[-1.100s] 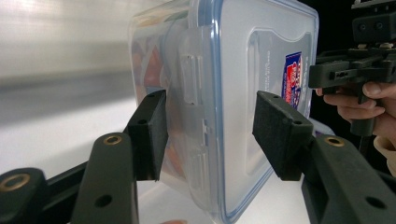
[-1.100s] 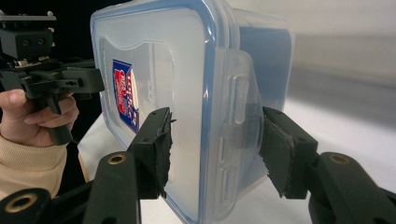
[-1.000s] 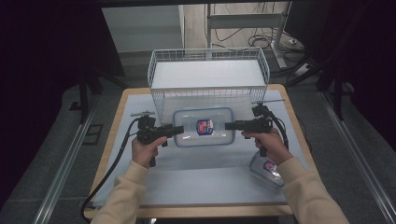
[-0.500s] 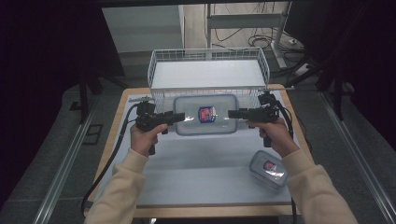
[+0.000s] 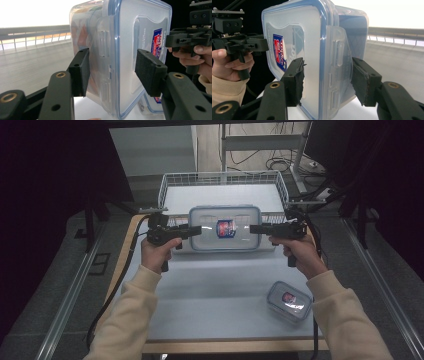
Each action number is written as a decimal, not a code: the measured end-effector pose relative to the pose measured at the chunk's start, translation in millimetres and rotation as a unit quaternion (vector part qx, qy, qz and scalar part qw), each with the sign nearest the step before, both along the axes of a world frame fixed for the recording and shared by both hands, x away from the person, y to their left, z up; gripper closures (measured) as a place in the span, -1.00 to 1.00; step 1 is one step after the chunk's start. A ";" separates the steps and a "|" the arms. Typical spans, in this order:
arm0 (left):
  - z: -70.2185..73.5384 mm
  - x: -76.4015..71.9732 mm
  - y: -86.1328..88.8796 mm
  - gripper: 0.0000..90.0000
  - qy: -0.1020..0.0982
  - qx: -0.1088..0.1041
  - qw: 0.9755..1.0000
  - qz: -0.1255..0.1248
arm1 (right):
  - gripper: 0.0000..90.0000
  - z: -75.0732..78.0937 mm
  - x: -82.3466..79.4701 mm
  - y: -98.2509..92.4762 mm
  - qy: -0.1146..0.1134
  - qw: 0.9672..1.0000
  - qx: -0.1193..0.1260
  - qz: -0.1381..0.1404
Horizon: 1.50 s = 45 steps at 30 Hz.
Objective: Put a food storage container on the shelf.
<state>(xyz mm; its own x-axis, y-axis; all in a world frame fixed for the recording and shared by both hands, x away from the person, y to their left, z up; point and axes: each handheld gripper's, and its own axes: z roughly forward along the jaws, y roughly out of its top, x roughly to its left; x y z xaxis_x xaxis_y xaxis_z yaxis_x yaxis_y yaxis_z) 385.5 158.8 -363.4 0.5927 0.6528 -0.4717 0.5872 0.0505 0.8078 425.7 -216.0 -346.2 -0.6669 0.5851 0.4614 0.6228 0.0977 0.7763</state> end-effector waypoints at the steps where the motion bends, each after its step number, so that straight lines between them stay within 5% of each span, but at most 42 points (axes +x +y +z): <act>1: 0.0 0.0 0.0 0.05 0.000 0.000 1.000 0.000 | 0.03 0.0 0.0 0.0 0.000 1.000 0.000 0.000; 13: 21.8 28.3 4.6 0.05 -0.011 0.000 1.000 -0.003 | 0.03 21.4 21.3 3.2 -0.016 1.000 0.000 -0.005; 26: 45.4 73.5 9.4 0.05 -0.015 -0.005 1.000 -0.009 | 0.03 52.1 65.0 8.4 -0.026 1.000 -0.001 -0.014; 34: 49.0 97.7 10.0 0.06 -0.003 -0.010 1.000 -0.012 | 0.03 55.9 85.6 7.0 -0.010 1.000 0.002 -0.020; 45: 46.1 110.9 8.4 0.06 0.007 -0.015 1.000 -0.006 | 0.02 54.6 101.9 6.5 0.002 1.000 0.002 -0.022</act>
